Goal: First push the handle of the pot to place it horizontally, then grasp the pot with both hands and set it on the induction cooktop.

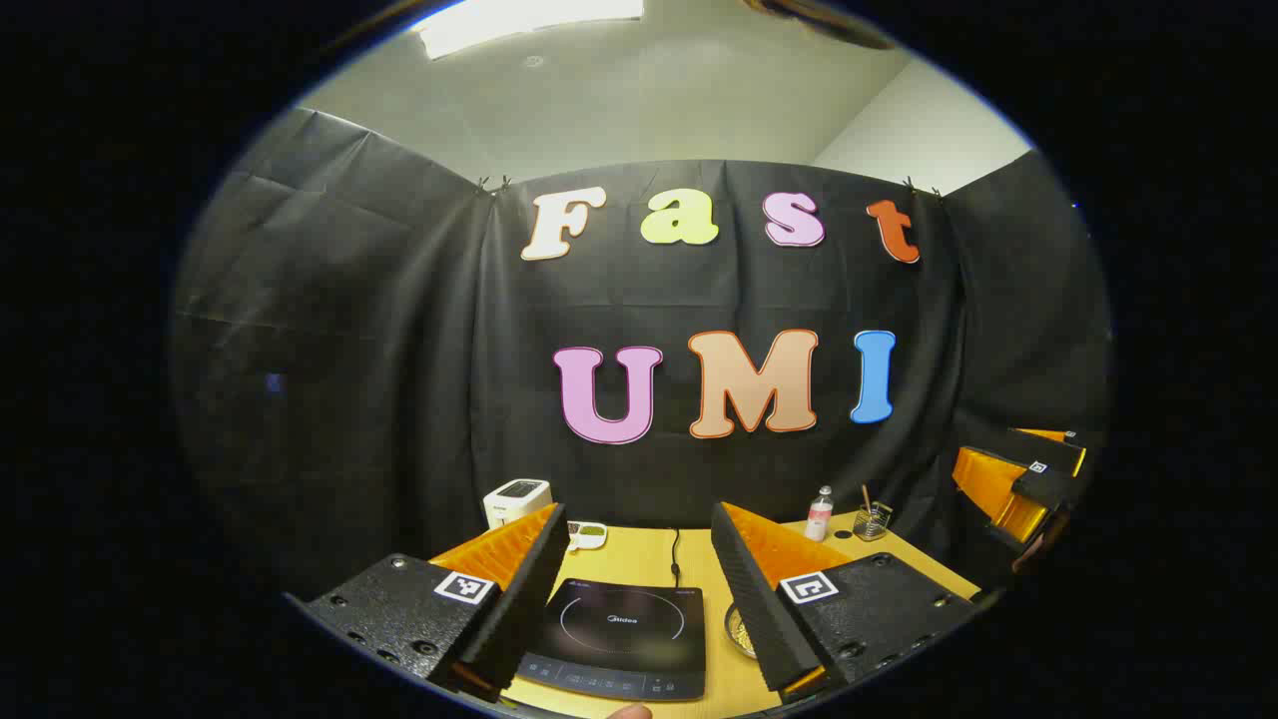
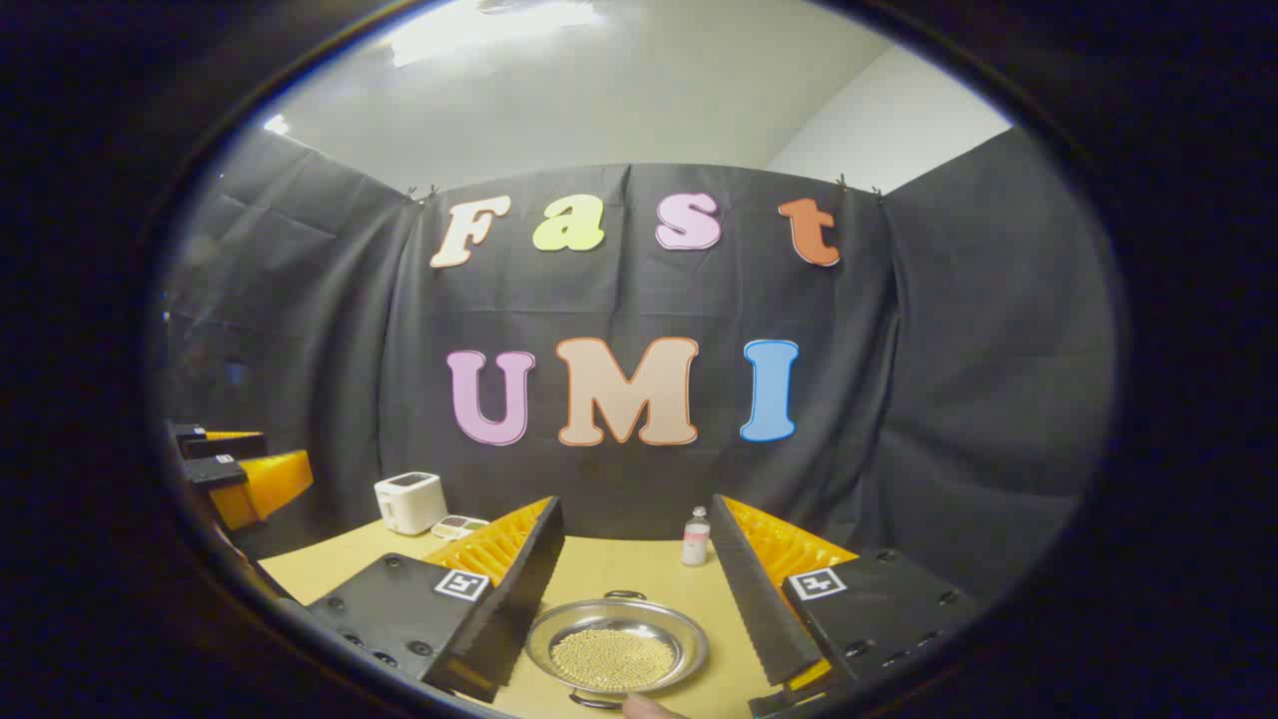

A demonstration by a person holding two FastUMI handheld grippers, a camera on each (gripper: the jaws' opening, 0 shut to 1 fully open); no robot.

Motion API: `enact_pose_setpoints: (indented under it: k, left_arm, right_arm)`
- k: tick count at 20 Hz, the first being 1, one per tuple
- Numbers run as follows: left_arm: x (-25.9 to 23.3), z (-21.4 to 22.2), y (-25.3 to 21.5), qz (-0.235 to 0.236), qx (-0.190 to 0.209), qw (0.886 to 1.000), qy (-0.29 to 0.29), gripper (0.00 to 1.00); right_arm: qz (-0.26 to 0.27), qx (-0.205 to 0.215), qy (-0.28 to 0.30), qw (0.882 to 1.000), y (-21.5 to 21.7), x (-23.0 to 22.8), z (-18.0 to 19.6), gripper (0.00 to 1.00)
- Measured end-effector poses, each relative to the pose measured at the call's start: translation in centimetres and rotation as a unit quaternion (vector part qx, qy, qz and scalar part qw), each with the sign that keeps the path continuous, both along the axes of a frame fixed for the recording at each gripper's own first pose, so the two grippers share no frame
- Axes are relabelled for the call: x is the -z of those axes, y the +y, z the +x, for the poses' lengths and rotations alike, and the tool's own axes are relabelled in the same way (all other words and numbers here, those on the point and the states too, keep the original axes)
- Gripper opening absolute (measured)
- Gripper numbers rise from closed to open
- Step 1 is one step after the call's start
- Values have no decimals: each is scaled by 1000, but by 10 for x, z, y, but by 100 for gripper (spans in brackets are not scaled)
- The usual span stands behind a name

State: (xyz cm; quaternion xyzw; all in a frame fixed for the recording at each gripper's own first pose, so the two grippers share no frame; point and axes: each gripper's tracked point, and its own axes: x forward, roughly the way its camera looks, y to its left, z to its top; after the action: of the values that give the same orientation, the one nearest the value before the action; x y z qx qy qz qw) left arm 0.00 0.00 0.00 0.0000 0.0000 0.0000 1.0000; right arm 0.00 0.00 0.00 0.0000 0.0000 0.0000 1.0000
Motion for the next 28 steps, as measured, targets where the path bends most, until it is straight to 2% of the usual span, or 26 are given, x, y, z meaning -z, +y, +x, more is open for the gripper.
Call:
enact_pose_setpoints:
  k: [2, 5, 8, 10, 20, 28]
  left_arm:
    - [-3, 4, 7, 10, 6, 1000, -6, 87]
    - [-9, 10, 15, 5, 13, 1000, -19, 89]
    - [5, 13, 18, -6, 22, 1000, -3, 91]
    - [5, 17, 24, -7, 24, 1000, -4, 89]
    - [12, 28, 30, -1, 44, 999, 4, 91]
    - [13, 31, 42, 2, 35, 999, 5, 91]
  right_arm:
    - [9, -2, 13, 1000, 13, 6, 4, 92]
    - [-13, 0, 24, 1000, 22, 14, 9, 93]
    - [17, -23, 55, 998, 43, 29, 11, 93]
    - [34, -22, 73, 997, 45, 33, 13, 93]
    - [27, -8, 78, 997, 54, 36, 12, 92]
    - [25, -13, 100, 995, 64, 54, 13, 92]
